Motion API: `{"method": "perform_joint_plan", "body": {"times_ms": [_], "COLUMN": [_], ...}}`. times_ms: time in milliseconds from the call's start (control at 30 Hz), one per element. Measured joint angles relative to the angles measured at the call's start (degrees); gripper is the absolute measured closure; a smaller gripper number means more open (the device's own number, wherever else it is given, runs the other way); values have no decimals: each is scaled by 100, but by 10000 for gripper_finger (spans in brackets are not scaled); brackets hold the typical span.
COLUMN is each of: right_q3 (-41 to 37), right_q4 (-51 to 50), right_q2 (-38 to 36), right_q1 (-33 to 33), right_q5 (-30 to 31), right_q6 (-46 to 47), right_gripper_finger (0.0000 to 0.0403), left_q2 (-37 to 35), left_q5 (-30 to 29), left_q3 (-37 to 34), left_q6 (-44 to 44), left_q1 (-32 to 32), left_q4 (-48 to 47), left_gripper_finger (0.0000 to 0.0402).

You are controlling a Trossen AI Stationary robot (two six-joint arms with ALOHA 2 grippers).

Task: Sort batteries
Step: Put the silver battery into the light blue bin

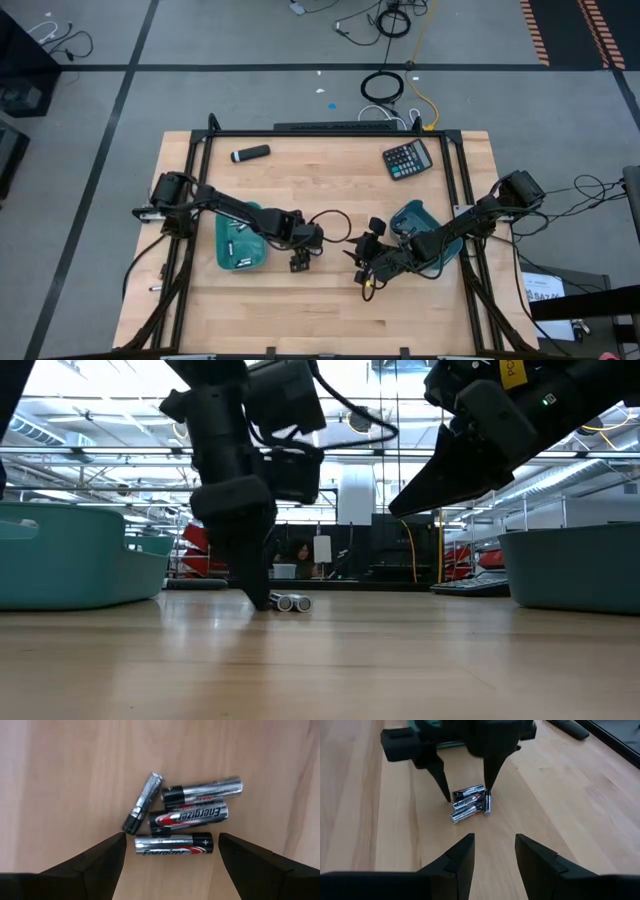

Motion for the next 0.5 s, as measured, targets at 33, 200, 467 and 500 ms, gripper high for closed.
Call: {"method": "perform_joint_plan", "body": {"times_ms": [33, 200, 467, 500], "right_q3": [0, 0, 0, 0], "right_q4": [-12, -18, -31, -31], "right_q2": [0, 0, 0, 0], "right_q1": [0, 0, 0, 0], "right_q5": [-3, -4, -2, -2], "right_q6": [0, 0, 0, 0], "right_gripper_finger": [271, 271, 271, 271], "left_q2": [62, 174, 189, 190], "left_q5": [21, 32, 45, 45], "left_q3": [0, 22, 16, 16], "left_q6": [-2, 14, 157, 154], "left_q1": [0, 0, 0, -2], "left_q4": [-16, -4, 0, -7], "left_gripper_finger": [74, 74, 137, 157]}}
